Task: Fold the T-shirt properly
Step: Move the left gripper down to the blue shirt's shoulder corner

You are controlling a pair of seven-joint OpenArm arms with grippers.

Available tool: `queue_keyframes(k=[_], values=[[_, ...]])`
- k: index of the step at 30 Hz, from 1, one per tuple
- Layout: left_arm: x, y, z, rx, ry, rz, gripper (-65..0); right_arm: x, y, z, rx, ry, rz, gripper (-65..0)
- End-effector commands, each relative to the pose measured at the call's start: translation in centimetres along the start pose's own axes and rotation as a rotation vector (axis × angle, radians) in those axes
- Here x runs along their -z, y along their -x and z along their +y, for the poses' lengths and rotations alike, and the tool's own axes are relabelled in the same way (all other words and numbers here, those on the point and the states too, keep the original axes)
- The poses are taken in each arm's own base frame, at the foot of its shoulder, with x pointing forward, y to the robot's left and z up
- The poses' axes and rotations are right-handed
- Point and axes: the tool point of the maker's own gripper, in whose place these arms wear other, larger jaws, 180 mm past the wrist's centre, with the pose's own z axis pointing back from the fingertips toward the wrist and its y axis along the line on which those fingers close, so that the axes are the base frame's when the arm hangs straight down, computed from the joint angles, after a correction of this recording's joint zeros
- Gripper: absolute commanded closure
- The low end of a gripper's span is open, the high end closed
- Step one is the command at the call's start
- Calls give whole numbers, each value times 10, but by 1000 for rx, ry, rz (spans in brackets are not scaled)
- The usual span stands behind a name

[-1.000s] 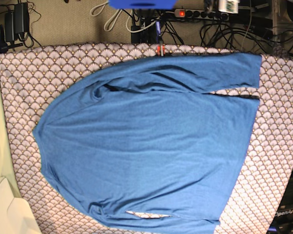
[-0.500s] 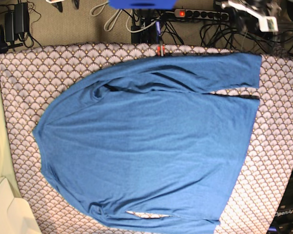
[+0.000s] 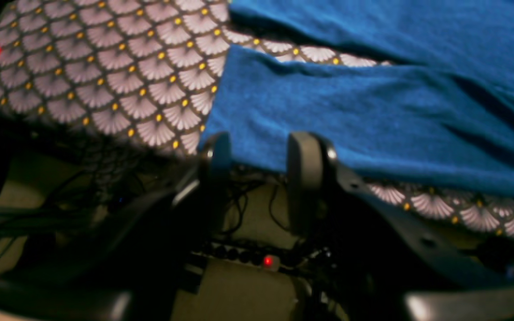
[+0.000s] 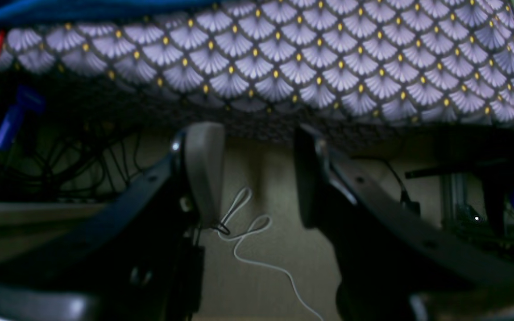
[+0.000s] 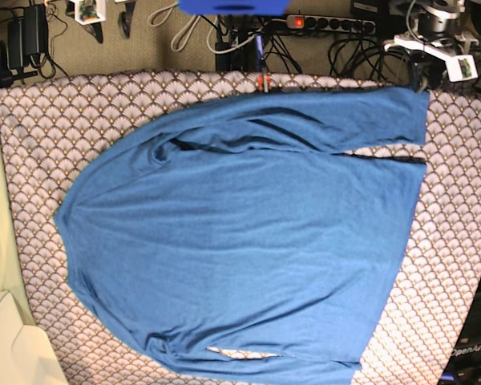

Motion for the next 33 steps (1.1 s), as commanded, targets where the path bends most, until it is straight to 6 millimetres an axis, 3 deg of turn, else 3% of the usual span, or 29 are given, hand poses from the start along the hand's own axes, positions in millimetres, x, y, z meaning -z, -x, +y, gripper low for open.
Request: queue_keyframes(k=[1,7,18,33], values=[[1,-19,5,-2,-18,-69,-212,-2,-8,0,-1,-2,-30,-272],[9,-34,18,-23,-68,-128,-214,4,-6,-2,-3,2,-13,-271],[43,11,49,-91,-160,-42,-214,17,-9,-3,-3,7,-2,-271],[55,9,51,-110,-167,-53,-214,18,-6,-5,-7,11,13,-271]])
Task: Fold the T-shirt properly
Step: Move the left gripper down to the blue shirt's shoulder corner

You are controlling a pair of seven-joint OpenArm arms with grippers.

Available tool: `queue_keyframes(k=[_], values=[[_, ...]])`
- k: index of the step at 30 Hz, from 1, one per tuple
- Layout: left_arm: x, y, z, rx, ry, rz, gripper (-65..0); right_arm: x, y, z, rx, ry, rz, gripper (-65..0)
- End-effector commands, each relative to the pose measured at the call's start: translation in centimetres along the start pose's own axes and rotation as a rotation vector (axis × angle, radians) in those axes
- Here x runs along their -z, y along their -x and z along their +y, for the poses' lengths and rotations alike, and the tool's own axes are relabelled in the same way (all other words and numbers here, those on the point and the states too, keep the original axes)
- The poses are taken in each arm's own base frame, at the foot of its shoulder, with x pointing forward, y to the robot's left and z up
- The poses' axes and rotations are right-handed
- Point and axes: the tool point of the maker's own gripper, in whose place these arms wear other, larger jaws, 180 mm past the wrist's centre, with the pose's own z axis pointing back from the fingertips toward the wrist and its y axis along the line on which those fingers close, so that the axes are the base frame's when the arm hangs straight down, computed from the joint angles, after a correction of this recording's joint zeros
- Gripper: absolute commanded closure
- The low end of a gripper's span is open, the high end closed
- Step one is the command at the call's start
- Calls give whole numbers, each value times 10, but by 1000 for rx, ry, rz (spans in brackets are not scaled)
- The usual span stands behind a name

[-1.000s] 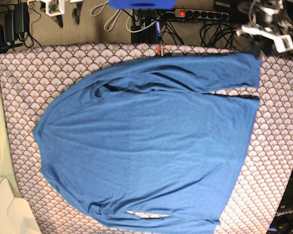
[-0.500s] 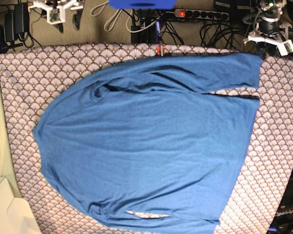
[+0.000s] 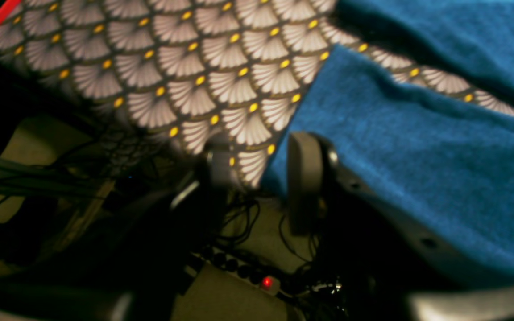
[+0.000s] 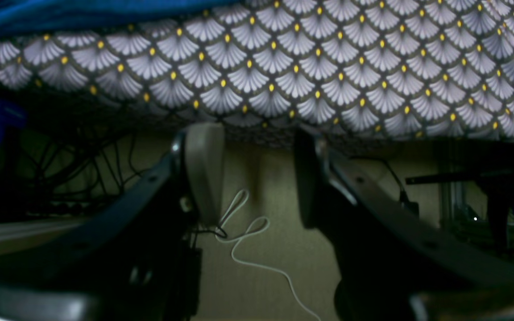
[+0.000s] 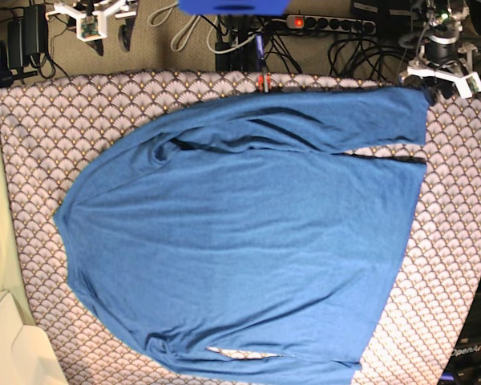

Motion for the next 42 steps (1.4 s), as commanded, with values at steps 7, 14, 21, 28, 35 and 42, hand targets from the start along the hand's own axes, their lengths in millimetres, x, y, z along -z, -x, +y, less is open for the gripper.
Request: queue_keyframes(k=[7,14,21,28,35,42], values=[[0,-12,-2,7,11,-41,-214,2,1,0,-4,-2,27,-270],[1,-2,-21,7,58,-16,-214,2,1,0,-4,-2,28,-270],[1,0,-25,7,68,-12,-213,2,1,-2,-22,-9,27,-270],[1,0,-22,8,60,-13,-213,2,1,-2,-22,-9,29,-270],[0,0,-20,6,50,-12,-213,2,1,-2,-22,-9,29,-270],[-2,-8,-1,-24,-13,-44,-213,2,1,-2,-22,-9,29,-270]])
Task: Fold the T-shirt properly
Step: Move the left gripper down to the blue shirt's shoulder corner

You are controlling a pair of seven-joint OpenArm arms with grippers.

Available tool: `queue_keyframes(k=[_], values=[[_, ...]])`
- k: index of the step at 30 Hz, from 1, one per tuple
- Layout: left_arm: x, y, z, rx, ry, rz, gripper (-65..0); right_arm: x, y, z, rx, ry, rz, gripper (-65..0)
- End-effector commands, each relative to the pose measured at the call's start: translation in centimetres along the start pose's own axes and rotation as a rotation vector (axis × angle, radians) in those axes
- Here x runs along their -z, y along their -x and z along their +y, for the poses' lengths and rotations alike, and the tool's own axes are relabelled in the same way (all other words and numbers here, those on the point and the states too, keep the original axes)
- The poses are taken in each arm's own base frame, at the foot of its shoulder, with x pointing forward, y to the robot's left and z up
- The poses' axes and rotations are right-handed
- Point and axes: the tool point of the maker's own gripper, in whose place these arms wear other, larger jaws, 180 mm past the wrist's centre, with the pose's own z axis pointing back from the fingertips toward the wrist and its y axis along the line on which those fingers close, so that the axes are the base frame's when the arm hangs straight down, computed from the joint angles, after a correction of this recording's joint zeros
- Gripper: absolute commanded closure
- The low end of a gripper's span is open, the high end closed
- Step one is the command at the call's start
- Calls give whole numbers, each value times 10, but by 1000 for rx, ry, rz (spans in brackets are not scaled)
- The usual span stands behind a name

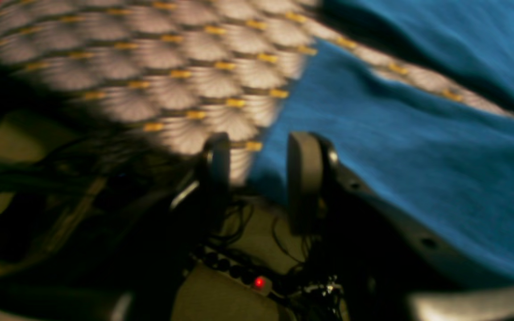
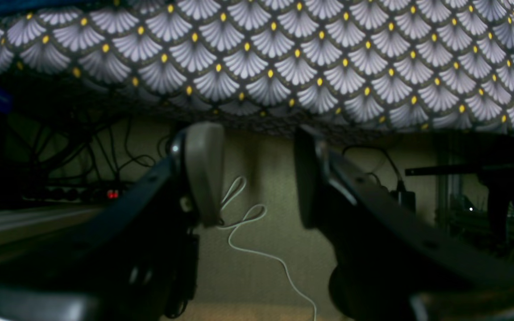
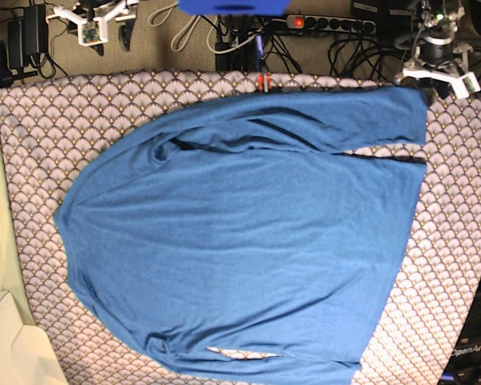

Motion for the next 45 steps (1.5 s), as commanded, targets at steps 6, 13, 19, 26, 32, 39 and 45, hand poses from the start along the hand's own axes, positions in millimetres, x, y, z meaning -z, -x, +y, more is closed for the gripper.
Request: queue_keyframes(k=[6,13,19,26,32,39,45], values=[[2,-18,1,7,-1,-59,-213,-4,-4,0,-5,-3,-20,-270],[4,-20,0,4,1,-65,-213,-4,-4,0,-5,-3,-20,-270],[13,-3,9,-18,-27,-22,-213,-4,-4,0,-5,-3,-20,-270],[17,9,13,-25,-40,6,-213,-4,-4,0,-5,-3,-20,-270],[17,13,-1,-14,-4,18,-213,-4,-4,0,-5,-3,-20,-270],[17,16,-5,-13,6,24,-213,-4,-4,0,-5,-3,-20,-270],[17,17,-5,-13,6,26,-213,-4,-4,0,-5,-3,-20,-270]])
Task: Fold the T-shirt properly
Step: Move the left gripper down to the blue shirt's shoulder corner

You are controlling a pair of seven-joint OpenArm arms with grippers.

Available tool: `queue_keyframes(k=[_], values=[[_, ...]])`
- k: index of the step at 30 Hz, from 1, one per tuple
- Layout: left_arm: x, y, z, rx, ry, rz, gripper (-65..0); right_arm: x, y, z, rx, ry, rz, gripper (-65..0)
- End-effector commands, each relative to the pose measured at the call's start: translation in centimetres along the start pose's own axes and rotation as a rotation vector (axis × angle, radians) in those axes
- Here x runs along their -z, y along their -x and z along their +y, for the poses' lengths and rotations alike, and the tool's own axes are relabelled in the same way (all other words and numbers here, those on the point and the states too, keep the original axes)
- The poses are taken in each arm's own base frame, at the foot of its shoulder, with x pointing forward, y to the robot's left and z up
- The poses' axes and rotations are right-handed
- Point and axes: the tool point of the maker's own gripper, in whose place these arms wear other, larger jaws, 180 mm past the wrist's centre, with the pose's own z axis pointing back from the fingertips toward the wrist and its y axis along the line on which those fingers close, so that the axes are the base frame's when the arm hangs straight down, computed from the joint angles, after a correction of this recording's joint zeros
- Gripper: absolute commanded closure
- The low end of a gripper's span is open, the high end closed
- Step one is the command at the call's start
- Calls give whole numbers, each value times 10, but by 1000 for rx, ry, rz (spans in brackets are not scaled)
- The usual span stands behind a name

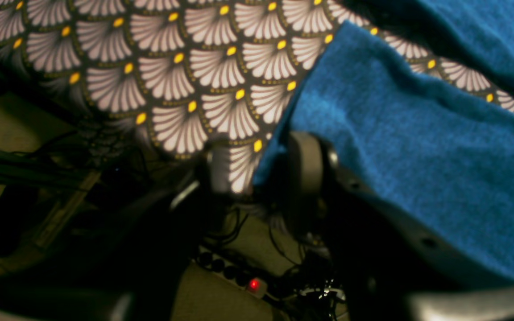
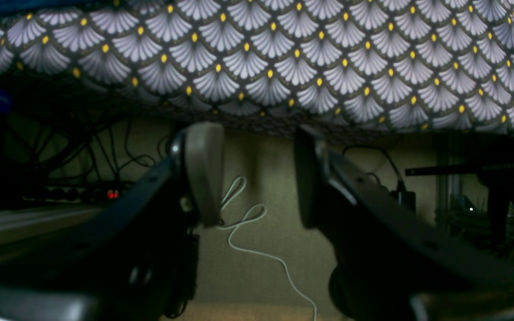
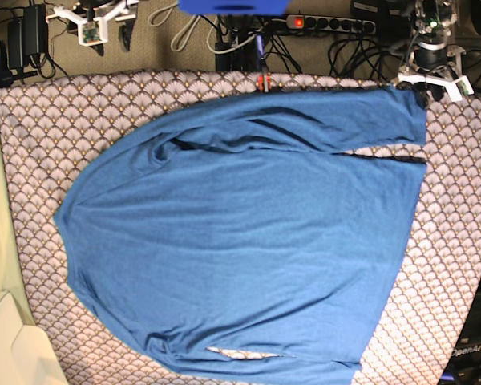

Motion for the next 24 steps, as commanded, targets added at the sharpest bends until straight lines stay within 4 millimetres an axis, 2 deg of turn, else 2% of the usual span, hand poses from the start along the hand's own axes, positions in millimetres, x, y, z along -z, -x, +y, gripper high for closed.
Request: queue_keyframes(k=[1,8,13,19,21,24], values=[[-2,0,1,4,4,4,-213,-4,-5,0,-5,-3,-20,-270],[-1,1,2,4,1,8,-209,-4,-5,0,-5,-3,-20,-270],[-1,9,-12,14,40,29,-209,-4,-5,0,-5,-3,-20,-270],[-1,10,-14,12,40,31,-197,-4,-5,0,-5,-3,-20,-270],[-1,10,-14,12,40,31,-138,-4,-5,0,-5,-3,-20,-270],[-1,9,-13,15,41,30,0,-4,-5,0,-5,-3,-20,-270]])
